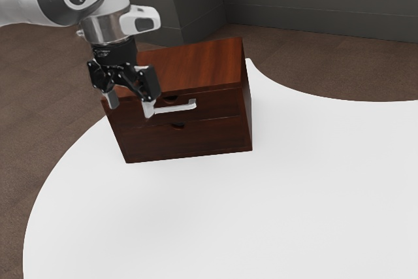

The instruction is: Pull the drawer handle with one arm to open the drawer

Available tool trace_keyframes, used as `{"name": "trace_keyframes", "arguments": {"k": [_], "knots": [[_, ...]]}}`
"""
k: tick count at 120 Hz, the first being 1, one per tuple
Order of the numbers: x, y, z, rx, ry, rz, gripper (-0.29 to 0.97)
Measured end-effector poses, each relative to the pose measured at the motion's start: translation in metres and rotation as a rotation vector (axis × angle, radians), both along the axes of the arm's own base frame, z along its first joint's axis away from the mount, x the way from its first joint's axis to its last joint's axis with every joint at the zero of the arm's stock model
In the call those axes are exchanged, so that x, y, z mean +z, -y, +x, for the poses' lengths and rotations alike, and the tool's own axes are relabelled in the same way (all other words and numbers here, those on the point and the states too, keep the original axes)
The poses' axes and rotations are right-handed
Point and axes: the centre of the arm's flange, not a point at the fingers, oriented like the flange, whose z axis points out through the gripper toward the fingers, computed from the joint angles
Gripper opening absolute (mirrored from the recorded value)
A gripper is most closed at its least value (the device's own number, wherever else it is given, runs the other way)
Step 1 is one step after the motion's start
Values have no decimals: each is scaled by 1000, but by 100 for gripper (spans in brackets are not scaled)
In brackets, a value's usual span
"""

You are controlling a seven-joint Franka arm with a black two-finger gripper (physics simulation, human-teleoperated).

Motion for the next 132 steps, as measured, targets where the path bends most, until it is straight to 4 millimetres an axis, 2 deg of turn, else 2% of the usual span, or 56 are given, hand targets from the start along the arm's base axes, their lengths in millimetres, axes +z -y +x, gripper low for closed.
{"name": "trace_keyframes", "arguments": {"k": [15, 30, 41, 47, 58, 63, 74, 79, 87, 97, 105, 115, 122, 132], "knots": [[4, 0, 5, -5, 48, 6, 68], [7, 10, 9, -28, 72, 9, 68], [7, 11, 7, -29, 63, 7, 68], [12, 10, -2, -26, 63, -3, 68], [24, 5, -35, -14, 65, -40, 68], [22, 1, -50, -6, 53, -60, 68], [11, -35, -74, 81, 21, -101, 68], [8, -41, -78, 103, 10, -106, 68], [5, -36, -77, 89, 8, -108, 68], [-10, -30, -70, 44, 10, -90, 68], [-29, -21, -60, -22, 27, -49, 68], [-59, -21, -49, -109, 84, -6, 68], [-62, -23, -42, -170, 140, 36, 68], [-56, -25, -36, -252, 202, 90, 68]]}}
